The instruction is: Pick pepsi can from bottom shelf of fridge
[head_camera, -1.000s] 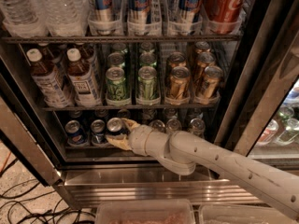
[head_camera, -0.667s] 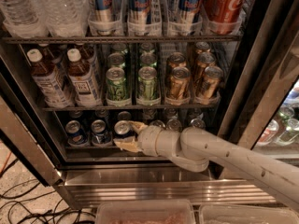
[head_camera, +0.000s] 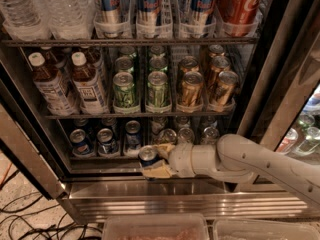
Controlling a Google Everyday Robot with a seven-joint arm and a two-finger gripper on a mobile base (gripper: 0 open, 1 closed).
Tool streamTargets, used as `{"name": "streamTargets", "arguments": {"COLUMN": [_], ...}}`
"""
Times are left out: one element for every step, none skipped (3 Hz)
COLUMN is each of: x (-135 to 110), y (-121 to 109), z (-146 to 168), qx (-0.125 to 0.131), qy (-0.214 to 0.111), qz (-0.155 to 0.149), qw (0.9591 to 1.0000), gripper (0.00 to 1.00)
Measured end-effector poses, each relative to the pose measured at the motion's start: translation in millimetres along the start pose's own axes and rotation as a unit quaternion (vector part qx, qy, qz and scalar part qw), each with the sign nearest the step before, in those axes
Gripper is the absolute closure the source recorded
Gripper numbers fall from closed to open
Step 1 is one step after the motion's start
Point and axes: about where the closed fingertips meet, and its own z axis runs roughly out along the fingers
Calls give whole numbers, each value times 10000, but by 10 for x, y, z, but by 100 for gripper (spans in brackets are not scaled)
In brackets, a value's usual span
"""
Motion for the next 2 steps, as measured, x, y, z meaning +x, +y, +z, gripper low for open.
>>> {"name": "streamTargets", "arguments": {"x": [-3, -250], "y": [332, 630], "z": [-232, -405], "qx": [-437, -623], "qy": [166, 143], "qz": [48, 60], "qw": [9989, 9979], "gripper": [100, 100]}}
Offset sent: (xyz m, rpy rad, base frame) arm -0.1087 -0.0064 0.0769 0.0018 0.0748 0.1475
